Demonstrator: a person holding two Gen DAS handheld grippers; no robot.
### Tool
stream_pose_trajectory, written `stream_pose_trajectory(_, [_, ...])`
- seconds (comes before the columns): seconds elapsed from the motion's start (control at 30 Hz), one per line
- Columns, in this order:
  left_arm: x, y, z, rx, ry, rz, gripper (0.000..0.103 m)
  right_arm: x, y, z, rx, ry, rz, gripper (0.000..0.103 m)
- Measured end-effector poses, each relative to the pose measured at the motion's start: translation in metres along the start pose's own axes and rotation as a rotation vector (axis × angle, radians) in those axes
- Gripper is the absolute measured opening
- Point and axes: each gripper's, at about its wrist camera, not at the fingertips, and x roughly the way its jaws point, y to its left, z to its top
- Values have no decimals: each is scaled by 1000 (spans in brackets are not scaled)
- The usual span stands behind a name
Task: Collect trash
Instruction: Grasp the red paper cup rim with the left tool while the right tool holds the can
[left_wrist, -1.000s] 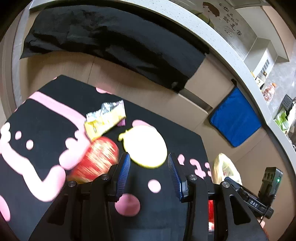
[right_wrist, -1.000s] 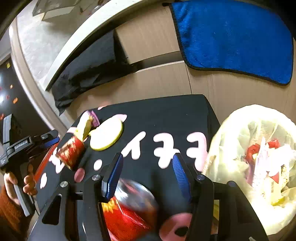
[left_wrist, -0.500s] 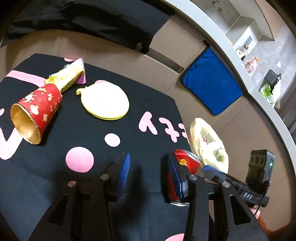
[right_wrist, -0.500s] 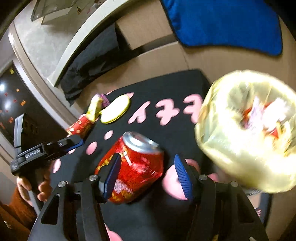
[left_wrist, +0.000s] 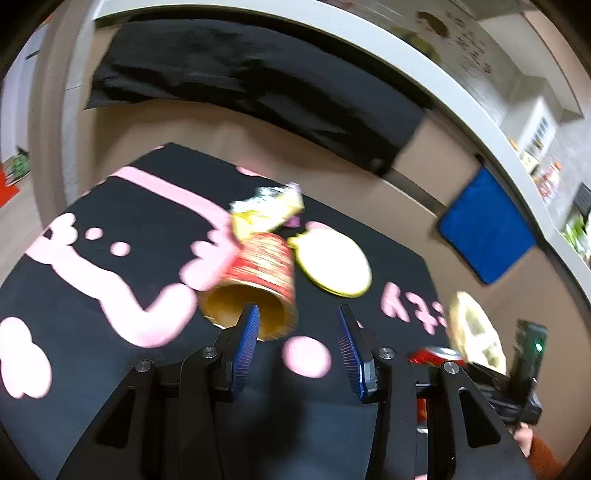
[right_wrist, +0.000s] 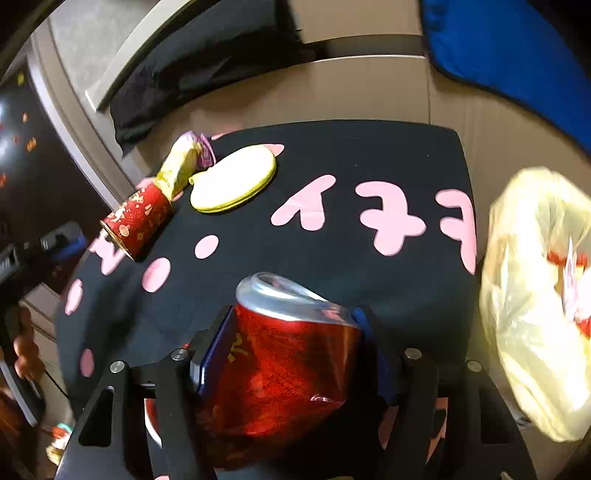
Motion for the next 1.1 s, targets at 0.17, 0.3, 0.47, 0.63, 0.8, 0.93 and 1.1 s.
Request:
stream_pose_trajectory(0.17, [15,14,4,50,22,32,44,6,14,-1,-74,31,-22,85])
stream_pose_trajectory(0.3, [26,19,-1,77,40,49,44,7,18,0,-116,51,-17,85])
stream_pose_trajectory(0.47, [42,19,0,85,52,63,44,-5,16,1,-94,20,68,53])
stream_pose_trajectory(0.63, [61,9,11,102,46,95,43,-22,23,3,-118,-25,29,53])
stream_pose_trajectory(0.8, [52,-11,21,135,0,146,8,-34,23,-2,-127,-32,2,53])
stream_pose_trajectory(0.93, [40,-30,24,184,-37,171,4,-46,16,-1,-95,-55,0,52])
stream_pose_trajectory(1.1, [25,-55,23,223,-51,175,3,-63,7,2,-65,-98,15,52])
